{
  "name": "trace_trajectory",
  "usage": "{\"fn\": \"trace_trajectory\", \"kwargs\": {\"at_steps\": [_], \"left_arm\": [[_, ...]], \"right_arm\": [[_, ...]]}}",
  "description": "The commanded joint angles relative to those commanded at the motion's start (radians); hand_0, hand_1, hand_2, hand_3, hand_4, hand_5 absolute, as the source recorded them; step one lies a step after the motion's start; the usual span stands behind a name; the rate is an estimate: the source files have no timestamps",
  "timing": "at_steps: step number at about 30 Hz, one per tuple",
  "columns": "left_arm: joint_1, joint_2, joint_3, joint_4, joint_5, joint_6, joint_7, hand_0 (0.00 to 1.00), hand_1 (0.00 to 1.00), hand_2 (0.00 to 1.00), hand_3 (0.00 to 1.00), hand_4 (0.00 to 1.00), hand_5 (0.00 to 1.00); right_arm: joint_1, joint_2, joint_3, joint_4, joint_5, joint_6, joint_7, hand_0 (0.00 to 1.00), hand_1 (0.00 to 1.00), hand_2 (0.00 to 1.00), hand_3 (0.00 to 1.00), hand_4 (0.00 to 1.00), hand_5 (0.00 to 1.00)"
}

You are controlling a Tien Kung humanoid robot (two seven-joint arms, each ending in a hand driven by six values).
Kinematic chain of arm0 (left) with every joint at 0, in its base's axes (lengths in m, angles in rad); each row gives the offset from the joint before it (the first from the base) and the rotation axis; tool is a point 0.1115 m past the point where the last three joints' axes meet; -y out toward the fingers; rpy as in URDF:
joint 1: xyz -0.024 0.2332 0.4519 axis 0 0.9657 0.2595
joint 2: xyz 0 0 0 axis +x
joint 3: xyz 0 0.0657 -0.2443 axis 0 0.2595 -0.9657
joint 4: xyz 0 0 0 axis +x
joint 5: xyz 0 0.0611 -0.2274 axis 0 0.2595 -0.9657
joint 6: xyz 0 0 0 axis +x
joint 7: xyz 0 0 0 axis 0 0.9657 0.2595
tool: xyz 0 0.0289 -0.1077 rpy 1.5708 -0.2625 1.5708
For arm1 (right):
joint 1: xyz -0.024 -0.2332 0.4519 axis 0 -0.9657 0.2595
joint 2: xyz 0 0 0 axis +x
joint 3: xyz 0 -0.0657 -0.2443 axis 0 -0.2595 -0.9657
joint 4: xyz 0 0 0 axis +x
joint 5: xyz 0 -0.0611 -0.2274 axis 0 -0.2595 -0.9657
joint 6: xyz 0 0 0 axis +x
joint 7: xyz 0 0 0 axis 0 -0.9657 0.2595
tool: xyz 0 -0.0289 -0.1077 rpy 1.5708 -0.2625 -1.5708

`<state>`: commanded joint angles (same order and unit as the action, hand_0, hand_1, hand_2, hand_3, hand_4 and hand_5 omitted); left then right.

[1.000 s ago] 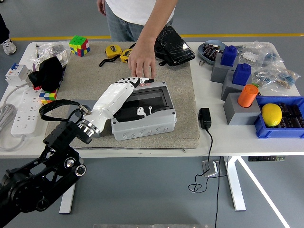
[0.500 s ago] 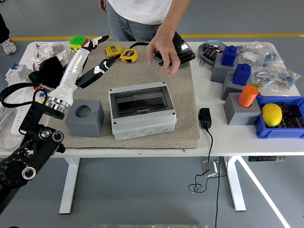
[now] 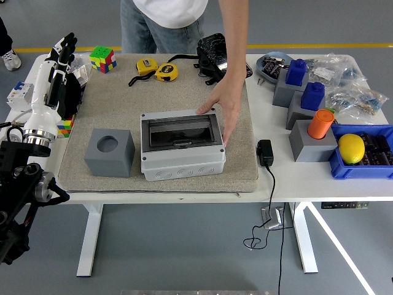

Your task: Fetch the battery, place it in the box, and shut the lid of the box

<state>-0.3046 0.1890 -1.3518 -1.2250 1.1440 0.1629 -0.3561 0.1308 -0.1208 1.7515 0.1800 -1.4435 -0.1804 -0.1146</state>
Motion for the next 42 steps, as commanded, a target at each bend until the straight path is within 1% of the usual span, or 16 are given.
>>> {"fn": "trace_trajectory", "kwargs": {"at_steps": [6,11,15,16,19,21,22,27,28,33,36,42], "left_arm": [[0.028,0.005,-0.017,-0.005,-0.028,-0.008,-0.002,0.986,0.998,0.971,0.95,0.998,0.998],[0.044,0.01,-0.029,-0.008,-0.031,-0.011,0.0,0.977,0.998,0.968,0.947,0.998,0.998],[0.057,0.001,-0.051,-0.002,-0.036,-0.016,-0.005,0.977,0.998,0.968,0.947,0.998,0.998],[0.059,-0.002,-0.056,0.0,-0.041,-0.02,-0.006,0.945,0.957,0.927,0.912,0.998,0.998],[0.064,0.0,-0.065,0.002,-0.063,-0.039,-0.005,0.945,0.957,0.927,0.912,0.998,0.998],[0.065,0.005,-0.065,0.002,-0.063,-0.046,0.0,0.945,0.957,0.927,0.912,0.998,0.998],[0.066,0.008,-0.065,0.002,-0.068,-0.053,0.003,0.875,0.884,0.86,0.849,0.998,0.998],[0.077,0.016,-0.071,0.001,-0.072,-0.084,0.037,0.875,0.884,0.86,0.849,0.998,0.998],[0.08,0.018,-0.071,0.001,-0.07,-0.088,0.042,0.835,0.864,0.838,0.829,0.998,0.998],[0.093,0.016,-0.091,-0.006,-0.031,-0.107,0.085,0.835,0.864,0.838,0.829,0.998,0.998],[0.096,0.017,-0.103,-0.011,-0.007,-0.103,0.102,0.831,0.86,0.836,0.828,0.998,0.998],[0.097,0.018,-0.104,-0.01,-0.014,-0.1,0.101,0.831,0.858,0.834,0.828,0.998,0.998]], "right_arm": [[-0.004,0.001,0.001,0.0,-0.004,0.0,0.0,0.842,0.846,0.808,0.85,0.998,0.998],[-0.004,-0.001,0.0,0.0,-0.004,0.001,0.0,0.841,0.846,0.808,0.85,0.998,0.998],[-0.005,0.0,-0.002,0.0,-0.004,0.001,-0.001,0.841,0.846,0.808,0.85,0.998,0.998],[-0.006,0.0,-0.003,0.0,-0.003,0.002,-0.001,0.84,0.846,0.808,0.85,0.998,0.998],[-0.009,0.001,-0.004,0.0,-0.002,0.002,-0.001,0.84,0.846,0.808,0.85,0.998,0.998],[-0.009,0.0,-0.005,0.0,-0.003,0.004,-0.002,0.84,0.846,0.808,0.85,0.998,0.998],[-0.01,0.0,-0.005,0.0,-0.004,0.004,-0.002,0.84,0.846,0.808,0.85,0.998,0.998],[-0.01,-0.002,-0.01,0.0,-0.006,0.007,-0.003,0.84,0.846,0.808,0.85,0.998,0.998],[-0.009,-0.002,-0.009,0.0,-0.006,0.007,-0.002,0.843,0.846,0.809,0.845,0.998,0.998],[-0.012,-0.001,-0.007,0.0,-0.015,0.011,-0.002,0.843,0.846,0.809,0.845,0.998,0.998],[-0.013,0.001,-0.004,0.0,-0.019,0.013,-0.001,0.855,0.847,0.808,0.844,0.998,0.998],[-0.01,0.002,-0.003,0.0,-0.02,0.012,0.001,0.859,0.847,0.808,0.842,0.998,0.998]]}}
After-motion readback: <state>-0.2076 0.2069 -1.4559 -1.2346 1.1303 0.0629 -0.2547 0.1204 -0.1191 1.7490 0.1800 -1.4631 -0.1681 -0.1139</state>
